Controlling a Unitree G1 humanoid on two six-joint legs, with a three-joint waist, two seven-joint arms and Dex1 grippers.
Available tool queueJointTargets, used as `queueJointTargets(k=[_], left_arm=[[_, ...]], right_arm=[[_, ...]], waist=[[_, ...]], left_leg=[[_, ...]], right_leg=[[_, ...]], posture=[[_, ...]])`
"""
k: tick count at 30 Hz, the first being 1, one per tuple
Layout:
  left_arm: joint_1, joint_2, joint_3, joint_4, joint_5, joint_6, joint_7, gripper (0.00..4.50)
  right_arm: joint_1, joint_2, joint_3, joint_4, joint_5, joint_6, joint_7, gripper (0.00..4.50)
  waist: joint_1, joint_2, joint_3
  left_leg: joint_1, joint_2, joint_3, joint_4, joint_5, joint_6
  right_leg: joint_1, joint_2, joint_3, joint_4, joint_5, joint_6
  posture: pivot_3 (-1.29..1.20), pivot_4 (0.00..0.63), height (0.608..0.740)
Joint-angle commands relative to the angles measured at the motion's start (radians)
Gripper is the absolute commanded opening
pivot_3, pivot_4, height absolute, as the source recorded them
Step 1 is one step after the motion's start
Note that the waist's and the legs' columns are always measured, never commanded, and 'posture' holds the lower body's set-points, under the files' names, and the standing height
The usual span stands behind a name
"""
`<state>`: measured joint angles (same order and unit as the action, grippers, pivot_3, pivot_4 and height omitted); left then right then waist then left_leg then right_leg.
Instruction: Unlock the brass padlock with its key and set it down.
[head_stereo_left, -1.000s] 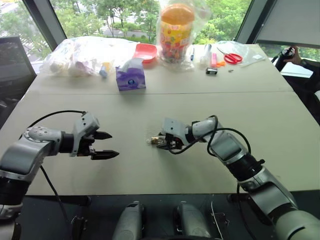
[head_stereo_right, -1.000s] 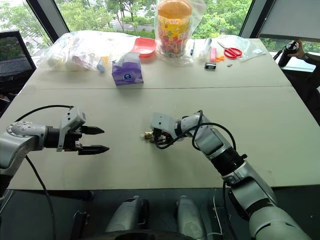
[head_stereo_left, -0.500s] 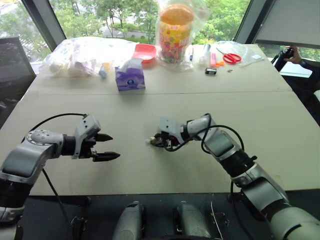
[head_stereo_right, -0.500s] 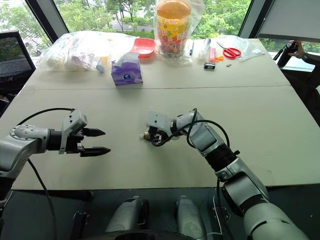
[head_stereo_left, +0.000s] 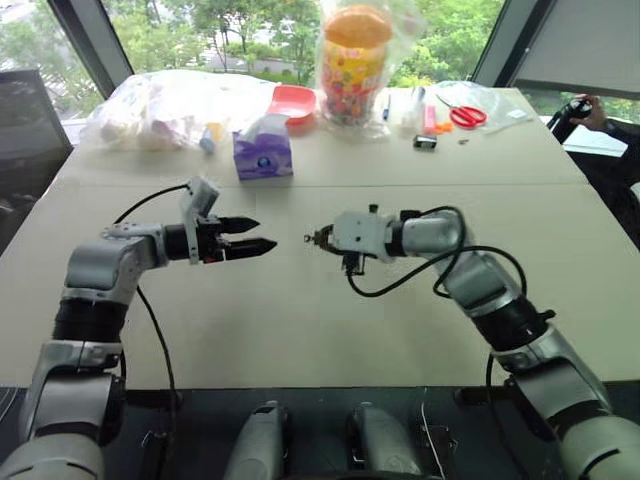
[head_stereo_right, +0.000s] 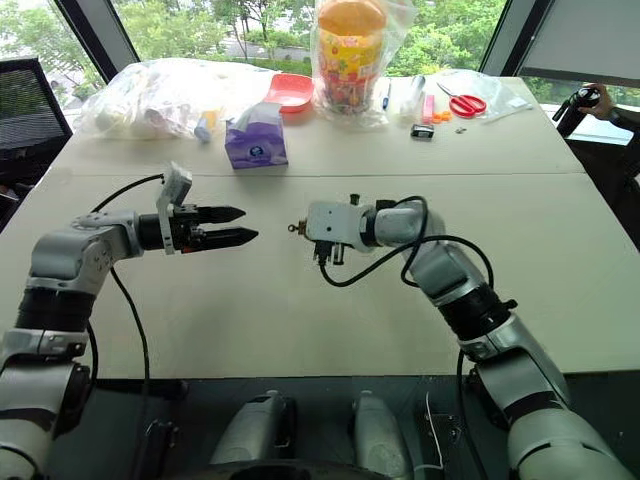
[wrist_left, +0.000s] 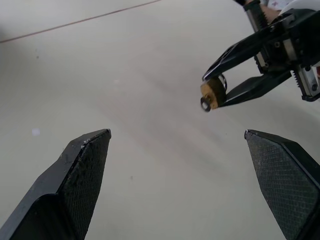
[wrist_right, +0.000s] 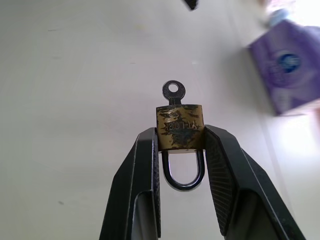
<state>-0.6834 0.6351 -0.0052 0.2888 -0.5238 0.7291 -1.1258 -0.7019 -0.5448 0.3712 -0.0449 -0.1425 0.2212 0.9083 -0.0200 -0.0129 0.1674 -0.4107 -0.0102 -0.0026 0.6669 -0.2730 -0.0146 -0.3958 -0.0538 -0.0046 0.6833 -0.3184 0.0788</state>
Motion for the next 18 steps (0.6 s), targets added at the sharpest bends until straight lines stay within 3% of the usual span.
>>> queueJointTargets(k=[1, 6, 14, 15, 18], left_arm=[[-0.077, -0.037, 0.006, 0.102, -0.001, -0.034, -0.053, 4.50], [-0.176, -0.102, 0.001, 0.207, 0.000, -0.029, -0.096, 4.50], [-0.187, -0.148, -0.032, 0.201, 0.029, -0.057, -0.159, 4.50], [-0.187, -0.151, -0.028, 0.204, 0.028, -0.059, -0.160, 3.92], [-0.191, -0.162, -0.025, 0.214, 0.036, -0.071, -0.150, 2.98]], right_arm=[[0.016, -0.017, -0.064, -0.126, 0.019, 0.007, -0.014, 0.70], [0.033, 0.004, -0.068, -0.168, 0.000, 0.038, -0.057, 0.70], [0.044, 0.021, -0.061, -0.200, -0.016, 0.070, -0.092, 0.70], [0.046, 0.019, -0.061, -0.201, -0.016, 0.071, -0.093, 0.70], [0.050, 0.020, -0.061, -0.210, -0.016, 0.078, -0.097, 0.70]], waist=[[0.000, 0.000, 0.000], [0.005, -0.001, 0.000], [0.006, 0.000, 0.000], [0.006, 0.000, 0.000], [0.005, 0.000, 0.000]], left_leg=[[0.000, 0.001, 0.000, 0.000, 0.000, 0.000], [0.000, 0.003, 0.000, 0.000, 0.001, -0.001], [0.000, 0.002, 0.000, 0.000, 0.001, -0.001], [0.000, 0.002, 0.000, 0.000, 0.001, -0.001], [0.000, 0.002, 0.000, 0.000, 0.001, -0.001]], right_leg=[[0.000, 0.002, 0.000, 0.000, 0.000, 0.000], [0.000, 0.004, 0.001, 0.000, 0.000, 0.000], [0.000, 0.003, 0.001, 0.000, 0.000, 0.000], [0.000, 0.003, 0.001, 0.000, 0.000, 0.000], [0.000, 0.003, 0.001, 0.000, 0.000, 0.000]], posture=[[0.00, 0.150, 0.740], [0.00, 0.150, 0.740], [0.00, 0.150, 0.740], [0.00, 0.150, 0.740], [0.00, 0.150, 0.740]])
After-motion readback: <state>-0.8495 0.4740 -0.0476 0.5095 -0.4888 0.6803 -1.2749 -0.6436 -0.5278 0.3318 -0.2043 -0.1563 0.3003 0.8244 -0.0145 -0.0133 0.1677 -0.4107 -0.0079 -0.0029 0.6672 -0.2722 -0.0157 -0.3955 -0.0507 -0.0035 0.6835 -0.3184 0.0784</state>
